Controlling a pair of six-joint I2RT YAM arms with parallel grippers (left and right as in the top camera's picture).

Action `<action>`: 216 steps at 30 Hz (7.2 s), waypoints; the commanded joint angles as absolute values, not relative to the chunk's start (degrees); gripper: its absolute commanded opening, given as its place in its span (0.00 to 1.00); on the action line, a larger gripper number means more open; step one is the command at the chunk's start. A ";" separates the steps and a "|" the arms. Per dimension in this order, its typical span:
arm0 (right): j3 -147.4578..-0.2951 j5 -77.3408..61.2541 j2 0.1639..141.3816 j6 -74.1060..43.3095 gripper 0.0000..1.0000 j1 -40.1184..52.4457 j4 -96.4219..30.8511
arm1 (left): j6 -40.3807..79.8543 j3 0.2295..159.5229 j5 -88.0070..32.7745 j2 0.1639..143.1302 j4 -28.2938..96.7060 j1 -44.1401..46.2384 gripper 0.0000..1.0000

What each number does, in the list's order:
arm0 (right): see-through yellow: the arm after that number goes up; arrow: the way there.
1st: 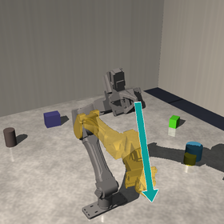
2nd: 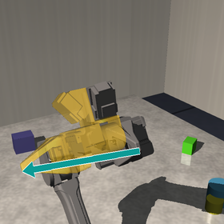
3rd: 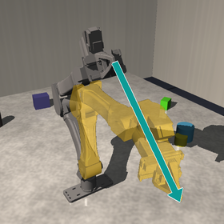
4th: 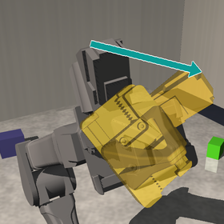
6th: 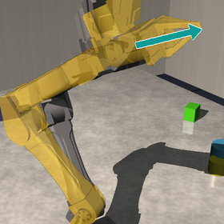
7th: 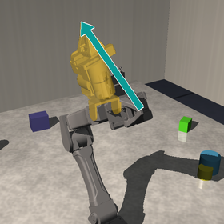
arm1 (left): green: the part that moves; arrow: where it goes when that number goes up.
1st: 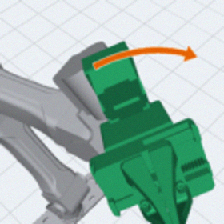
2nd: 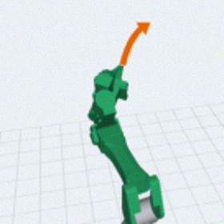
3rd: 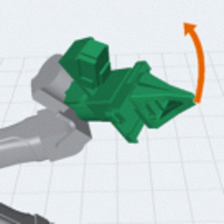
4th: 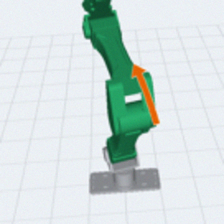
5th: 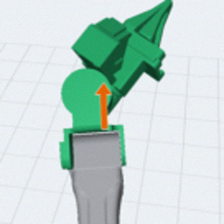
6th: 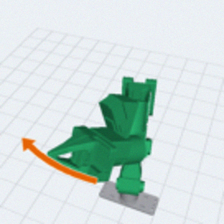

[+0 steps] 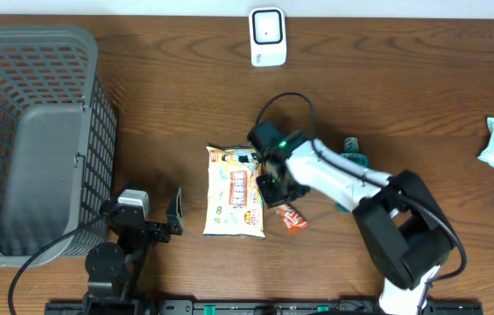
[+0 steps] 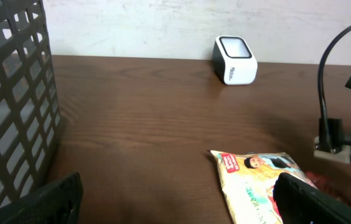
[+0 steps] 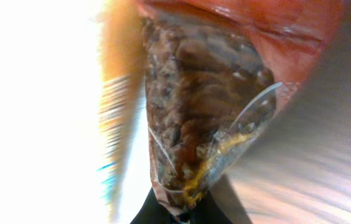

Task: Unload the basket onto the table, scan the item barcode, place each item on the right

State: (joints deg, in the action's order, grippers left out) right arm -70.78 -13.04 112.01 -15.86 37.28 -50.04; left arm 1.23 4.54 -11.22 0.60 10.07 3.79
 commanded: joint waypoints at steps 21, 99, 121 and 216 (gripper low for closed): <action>-69.82 -89.49 114.98 33.10 0.01 19.68 -69.08 | 0.47 3.60 -11.11 0.30 11.44 3.55 0.98; -84.09 -20.67 115.48 -9.82 0.82 35.46 -50.17 | 0.47 3.60 -11.11 0.30 11.44 3.55 0.98; -84.51 19.29 113.27 -23.86 0.86 49.80 -54.92 | 0.47 3.60 -11.11 0.30 11.42 3.55 0.98; -86.85 -33.15 116.99 1.13 0.01 41.01 -56.90 | 0.47 3.60 -11.11 0.30 11.44 3.55 0.98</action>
State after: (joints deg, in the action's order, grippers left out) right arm -85.82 -5.74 119.81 -9.61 44.49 -56.10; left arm 1.21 4.54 -10.39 0.60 10.09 3.75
